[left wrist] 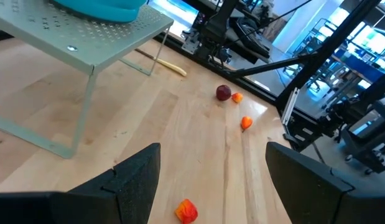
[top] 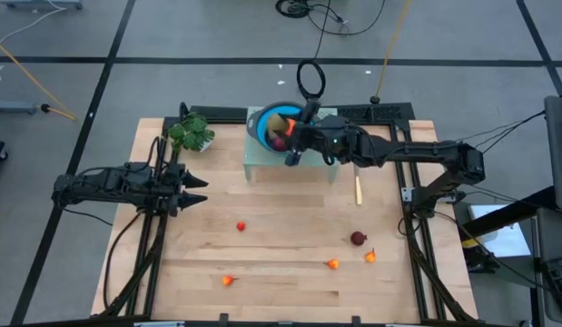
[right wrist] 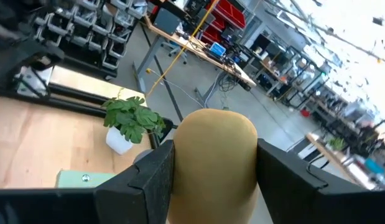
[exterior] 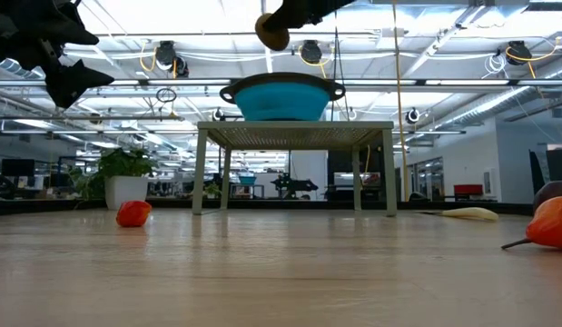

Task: Pick & Place Fruit
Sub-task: Put the kiwi into the colander on the shelf

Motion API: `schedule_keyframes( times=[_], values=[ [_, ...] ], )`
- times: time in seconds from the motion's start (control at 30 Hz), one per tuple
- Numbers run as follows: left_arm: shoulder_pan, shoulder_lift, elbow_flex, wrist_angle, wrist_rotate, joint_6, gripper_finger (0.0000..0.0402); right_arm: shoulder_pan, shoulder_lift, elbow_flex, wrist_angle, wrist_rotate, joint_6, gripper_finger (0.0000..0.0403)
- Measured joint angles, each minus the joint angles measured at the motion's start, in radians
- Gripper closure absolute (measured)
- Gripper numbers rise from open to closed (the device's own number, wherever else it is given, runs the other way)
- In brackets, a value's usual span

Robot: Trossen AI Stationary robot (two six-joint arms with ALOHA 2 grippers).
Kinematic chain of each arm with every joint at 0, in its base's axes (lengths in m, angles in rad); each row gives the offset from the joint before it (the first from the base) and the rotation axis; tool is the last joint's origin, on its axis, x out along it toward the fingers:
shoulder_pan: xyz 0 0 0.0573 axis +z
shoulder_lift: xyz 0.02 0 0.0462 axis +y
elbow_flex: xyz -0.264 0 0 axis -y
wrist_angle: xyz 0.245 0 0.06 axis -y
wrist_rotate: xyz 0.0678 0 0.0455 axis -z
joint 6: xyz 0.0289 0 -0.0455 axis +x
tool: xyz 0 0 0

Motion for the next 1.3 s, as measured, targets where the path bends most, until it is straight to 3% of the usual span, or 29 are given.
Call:
schedule_keyframes(
  times=[0.57,0.87,1.3],
  values=[
    [0.0,0.0,0.0,0.0,-0.001,0.057,0.011,-0.158,0.001,0.0,-0.054,-0.206,0.328,0.0209],
    [0.0,0.0,0.0,0.001,0.0,0.054,0.011,-0.164,0.016,0.0,-0.099,-0.262,0.38,0.0208],
    [0.0,0.0,0.0,0.001,0.0,0.046,0.011,-0.164,0.025,0.001,-0.212,-0.262,0.443,0.0207]
  ],
)
